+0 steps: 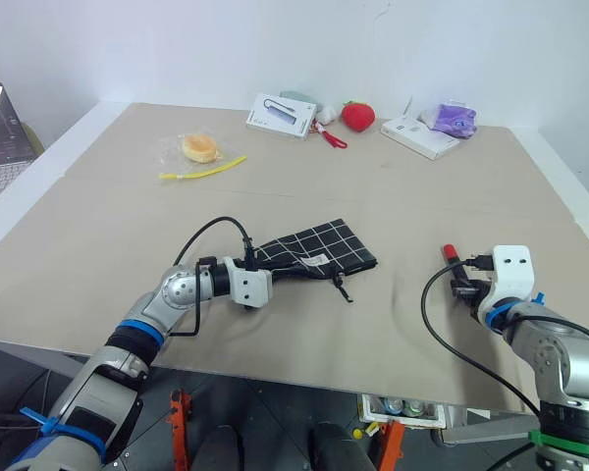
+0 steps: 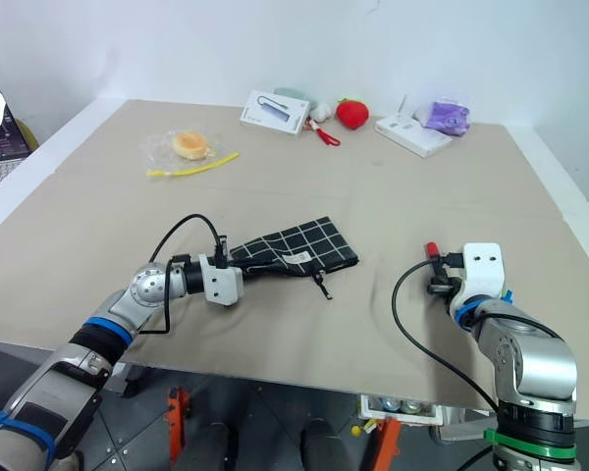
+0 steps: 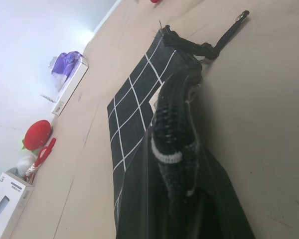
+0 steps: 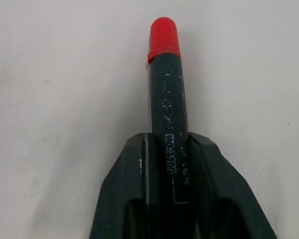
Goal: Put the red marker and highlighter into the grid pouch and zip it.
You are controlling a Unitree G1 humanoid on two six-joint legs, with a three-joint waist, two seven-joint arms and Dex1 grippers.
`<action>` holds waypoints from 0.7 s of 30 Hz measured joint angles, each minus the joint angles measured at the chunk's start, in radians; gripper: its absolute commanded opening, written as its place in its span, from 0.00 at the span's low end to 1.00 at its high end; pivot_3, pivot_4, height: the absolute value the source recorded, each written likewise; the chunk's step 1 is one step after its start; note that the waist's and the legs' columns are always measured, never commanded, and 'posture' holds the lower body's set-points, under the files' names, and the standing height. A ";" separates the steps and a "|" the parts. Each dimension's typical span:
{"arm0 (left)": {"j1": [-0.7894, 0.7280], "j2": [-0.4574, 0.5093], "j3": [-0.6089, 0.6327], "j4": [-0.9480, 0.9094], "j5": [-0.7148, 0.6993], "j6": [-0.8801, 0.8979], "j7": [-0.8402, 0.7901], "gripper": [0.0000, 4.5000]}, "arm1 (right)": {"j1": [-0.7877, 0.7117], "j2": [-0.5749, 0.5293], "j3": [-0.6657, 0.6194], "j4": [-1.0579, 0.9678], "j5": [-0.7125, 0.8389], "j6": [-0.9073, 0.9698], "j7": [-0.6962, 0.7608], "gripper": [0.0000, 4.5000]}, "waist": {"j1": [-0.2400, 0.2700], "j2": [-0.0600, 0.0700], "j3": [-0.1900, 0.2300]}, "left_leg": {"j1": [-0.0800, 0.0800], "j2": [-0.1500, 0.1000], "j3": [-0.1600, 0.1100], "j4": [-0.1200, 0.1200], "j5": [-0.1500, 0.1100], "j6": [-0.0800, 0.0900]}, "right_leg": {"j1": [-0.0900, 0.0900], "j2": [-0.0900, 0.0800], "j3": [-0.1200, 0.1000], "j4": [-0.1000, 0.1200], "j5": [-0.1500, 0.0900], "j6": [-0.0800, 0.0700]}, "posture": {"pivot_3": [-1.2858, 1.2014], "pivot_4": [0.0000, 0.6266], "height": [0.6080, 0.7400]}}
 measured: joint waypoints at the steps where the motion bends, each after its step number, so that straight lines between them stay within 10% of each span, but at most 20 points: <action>1: -0.001 0.000 0.001 0.001 -0.002 0.000 -0.006 0.00 | 0.011 -0.027 0.010 -0.001 0.002 -0.055 0.053 0.12 | -0.001 0.001 0.001 | 0.000 0.000 0.000 0.000 0.000 0.000 | 0.000 0.000 0.000 0.000 0.000 0.000 | 0.52 0.24 0.95; 8: -0.013 -0.008 0.001 0.014 -0.011 0.000 -0.025 0.00 | 0.125 -0.233 0.016 -0.284 0.228 -0.259 0.550 0.12 | -0.002 0.002 0.003 | 0.000 0.001 -0.003 -0.001 0.000 0.000 | 0.000 0.001 -0.002 0.000 -0.001 0.000 | 0.52 0.24 0.95; 21: -0.021 -0.011 0.002 0.020 -0.015 0.000 -0.044 0.00 | 0.098 -0.387 0.326 -0.131 -0.098 -0.406 0.556 0.12 | -0.002 -0.001 0.005 | 0.000 0.000 0.000 0.002 0.000 0.000 | 0.000 0.001 -0.001 0.000 0.000 0.000 | 0.52 0.24 0.95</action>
